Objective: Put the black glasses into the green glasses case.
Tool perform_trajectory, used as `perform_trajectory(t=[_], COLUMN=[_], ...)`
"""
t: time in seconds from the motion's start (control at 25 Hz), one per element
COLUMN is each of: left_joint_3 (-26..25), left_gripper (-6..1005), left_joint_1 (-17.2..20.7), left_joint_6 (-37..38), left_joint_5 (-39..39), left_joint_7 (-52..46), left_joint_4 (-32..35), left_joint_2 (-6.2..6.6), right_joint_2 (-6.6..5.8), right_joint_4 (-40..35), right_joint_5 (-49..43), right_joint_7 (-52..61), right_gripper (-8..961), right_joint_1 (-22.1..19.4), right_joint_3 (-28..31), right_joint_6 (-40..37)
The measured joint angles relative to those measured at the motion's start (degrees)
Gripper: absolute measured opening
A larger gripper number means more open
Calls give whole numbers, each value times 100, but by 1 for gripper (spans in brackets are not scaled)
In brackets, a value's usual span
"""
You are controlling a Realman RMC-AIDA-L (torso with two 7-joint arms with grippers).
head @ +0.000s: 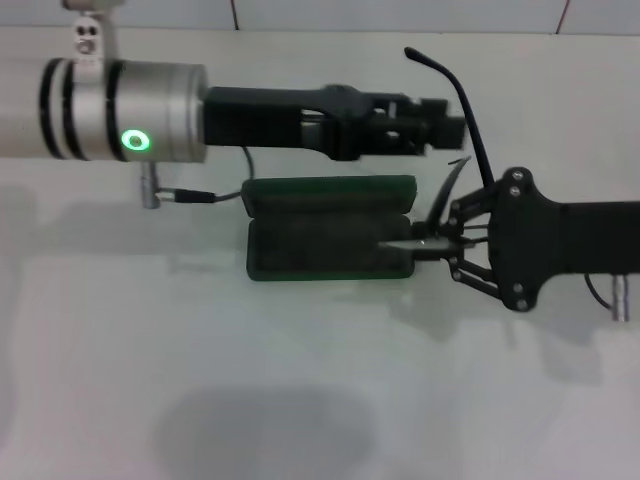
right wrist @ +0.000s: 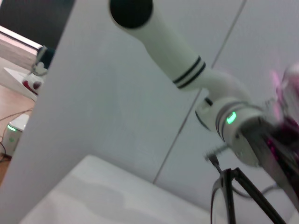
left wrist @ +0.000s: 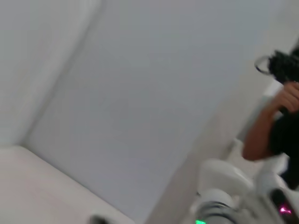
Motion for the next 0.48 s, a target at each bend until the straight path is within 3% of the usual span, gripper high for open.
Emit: perform_trajectory(t=[0.24,0.36,0.48], left_joint_3=[-229,-222,-212], left_gripper=[573,573,572], left_joint_1=[299,293,266], left_joint_6=[-1182,-1733,-1742], left_joint_5=[296,402,367], left_joint_7=[353,575,1019], left_joint_4=[58,27,100], left_joint_2=[61,-98,-281], right_joint_2=[-2,4,3], right_joint_4=[-29,55,360], right_joint_5=[310,315,308], right_joint_7=[-563,-579,-514], right_gripper=[116,116,116], right_joint_1=[-211,-114,145], right_joint_3=[-5,-127,-288], right_joint_6=[-782,-1012,-1027])
